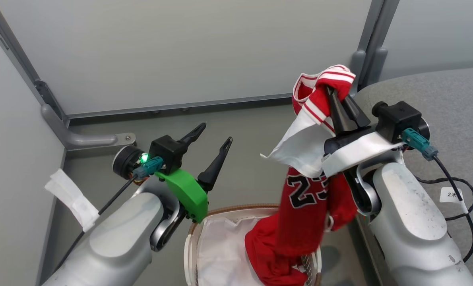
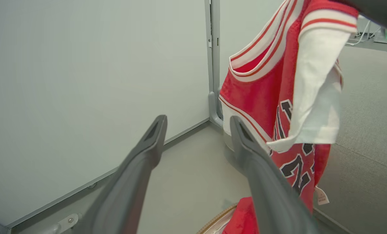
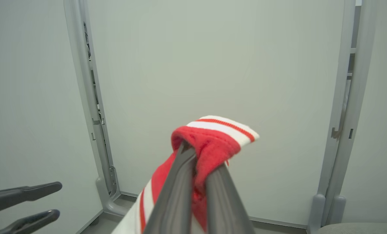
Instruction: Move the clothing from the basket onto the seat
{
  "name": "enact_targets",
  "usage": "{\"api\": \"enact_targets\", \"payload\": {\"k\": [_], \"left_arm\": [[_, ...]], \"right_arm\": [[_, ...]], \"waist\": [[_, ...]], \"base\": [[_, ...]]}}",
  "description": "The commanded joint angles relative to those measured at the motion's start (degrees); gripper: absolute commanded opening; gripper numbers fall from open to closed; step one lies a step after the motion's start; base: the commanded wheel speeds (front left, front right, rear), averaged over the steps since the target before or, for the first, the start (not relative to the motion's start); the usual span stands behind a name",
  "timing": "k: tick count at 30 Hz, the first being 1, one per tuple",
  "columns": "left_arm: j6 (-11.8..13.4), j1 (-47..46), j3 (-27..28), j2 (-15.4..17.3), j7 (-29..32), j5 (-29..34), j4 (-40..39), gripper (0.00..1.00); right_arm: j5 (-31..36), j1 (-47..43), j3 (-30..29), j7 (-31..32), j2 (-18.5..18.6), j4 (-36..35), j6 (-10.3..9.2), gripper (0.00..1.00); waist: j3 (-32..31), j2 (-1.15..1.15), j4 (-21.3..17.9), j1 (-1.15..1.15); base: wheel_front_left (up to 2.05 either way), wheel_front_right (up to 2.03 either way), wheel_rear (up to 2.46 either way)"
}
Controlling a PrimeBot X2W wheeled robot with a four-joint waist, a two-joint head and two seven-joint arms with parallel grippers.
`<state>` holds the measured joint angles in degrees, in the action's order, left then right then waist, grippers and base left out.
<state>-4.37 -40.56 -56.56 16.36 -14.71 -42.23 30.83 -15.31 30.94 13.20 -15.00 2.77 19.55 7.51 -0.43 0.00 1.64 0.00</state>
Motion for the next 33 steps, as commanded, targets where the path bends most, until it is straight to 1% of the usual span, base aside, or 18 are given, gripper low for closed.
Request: {"api": "enact_targets", "payload": {"k": [1,4,9,12,14,17,25,29,33], "left_arm": [[0.5,2.0,0.7,-0.2,-0.3,0.2,-0.2,1.00],[1.0,4.0,2.0,-0.2,-0.5,0.6,-0.2,1.00],[1.7,7.1,6.0,-0.3,-0.5,2.6,-2.2,1.00],[1.5,8.7,8.3,-0.9,-0.5,3.9,-3.6,1.00],[1.5,9.9,9.6,-1.4,-0.5,5.5,-4.2,1.00],[1.2,11.2,11.4,-2.4,-0.5,7.5,-5.0,1.00],[-0.6,11.9,14.2,-4.8,-0.5,13.1,-4.5,1.00],[-1.4,10.8,15.0,-5.7,-0.5,15.1,-3.8,1.00],[-2.1,9.6,15.2,-6.4,-0.5,17.0,-3.5,1.00]], "right_arm": [[0.7,-0.7,-0.8,-0.3,0.2,-0.5,-0.04,0.00],[1.8,-0.1,-2.2,-0.3,0.2,-0.8,-0.04,0.00],[4.7,1.8,-4.2,-0.3,0.2,-1.4,-0.04,0.00],[6.7,2.6,-5.3,-0.3,0.2,-1.4,-0.04,0.00],[8.2,3.1,-5.9,-0.3,0.4,-1.4,-0.04,0.00],[9.7,4.0,-6.2,-0.3,1.8,-2.1,-0.04,0.00],[9.8,3.5,-6.3,-0.3,5.9,-4.2,-0.04,0.00],[9.3,2.8,-6.7,-0.3,6.5,-5.1,-0.04,0.00],[9.0,2.3,-7.6,-0.3,6.6,-6.0,-0.04,0.00]], "waist": [[0.2,0.00,-0.2,0.00],[0.5,0.00,-0.5,0.00],[1.2,0.00,-2.2,0.00],[1.7,0.00,-3.7,0.00],[2.2,0.00,-5.0,0.00],[3.5,0.00,-7.4,0.00],[7.8,0.00,-14.7,0.00],[10.2,0.00,-18.1,0.00],[12.8,0.00,-20.5,0.00]], "base": [[0.00,0.00,0.00],[0.00,0.00,0.00],[0.00,0.00,0.00],[0.00,0.00,0.00],[0.00,0.00,0.00],[0.00,0.00,0.00],[0.00,0.00,0.00],[0.00,0.00,0.00],[0.00,0.00,0.00]]}}
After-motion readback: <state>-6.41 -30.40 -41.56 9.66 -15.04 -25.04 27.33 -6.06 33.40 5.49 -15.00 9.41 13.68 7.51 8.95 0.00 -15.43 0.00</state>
